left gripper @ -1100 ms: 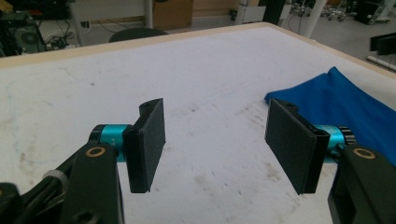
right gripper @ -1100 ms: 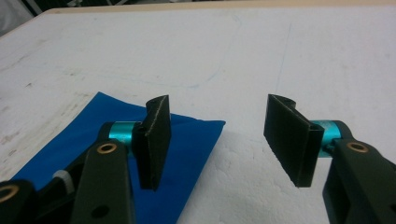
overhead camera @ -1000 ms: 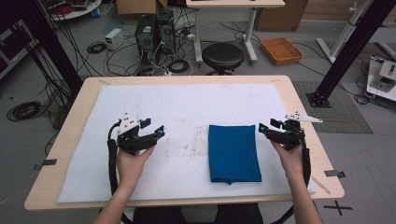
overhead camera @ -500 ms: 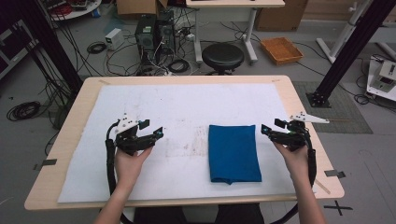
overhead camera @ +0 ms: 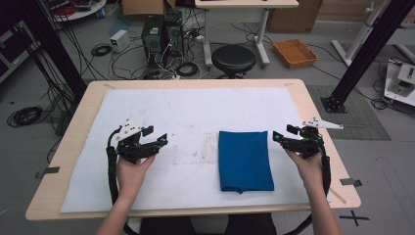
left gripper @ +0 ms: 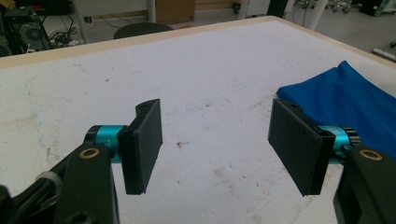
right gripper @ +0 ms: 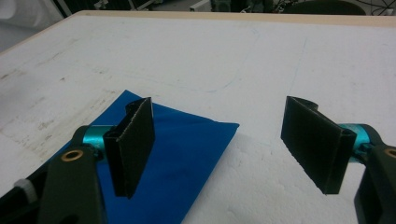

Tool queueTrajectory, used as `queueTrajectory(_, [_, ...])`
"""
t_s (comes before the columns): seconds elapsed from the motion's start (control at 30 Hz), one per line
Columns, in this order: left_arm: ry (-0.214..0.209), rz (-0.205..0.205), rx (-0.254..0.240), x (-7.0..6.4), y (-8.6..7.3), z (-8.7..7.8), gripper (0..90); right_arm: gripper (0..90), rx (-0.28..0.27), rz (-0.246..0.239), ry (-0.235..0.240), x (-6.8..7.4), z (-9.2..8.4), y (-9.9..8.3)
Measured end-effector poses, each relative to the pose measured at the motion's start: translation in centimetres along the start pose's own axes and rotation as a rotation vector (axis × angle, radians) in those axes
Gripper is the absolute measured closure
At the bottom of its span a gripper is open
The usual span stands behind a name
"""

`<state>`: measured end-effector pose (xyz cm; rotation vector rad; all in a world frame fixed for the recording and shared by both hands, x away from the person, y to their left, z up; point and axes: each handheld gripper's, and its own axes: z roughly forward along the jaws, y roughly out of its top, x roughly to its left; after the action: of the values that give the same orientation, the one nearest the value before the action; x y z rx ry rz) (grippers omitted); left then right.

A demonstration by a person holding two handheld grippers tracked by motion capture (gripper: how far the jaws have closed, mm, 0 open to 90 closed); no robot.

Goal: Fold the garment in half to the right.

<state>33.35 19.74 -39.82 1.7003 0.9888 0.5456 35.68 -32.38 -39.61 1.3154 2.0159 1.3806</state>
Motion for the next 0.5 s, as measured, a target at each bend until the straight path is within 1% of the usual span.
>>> queueTrajectory(0.5, [-0.004,0.001,0.006,0.01,-0.07,-0.02,35.3,25.9,0.007,-0.005,-0.001,-0.03,0.14,-0.06])
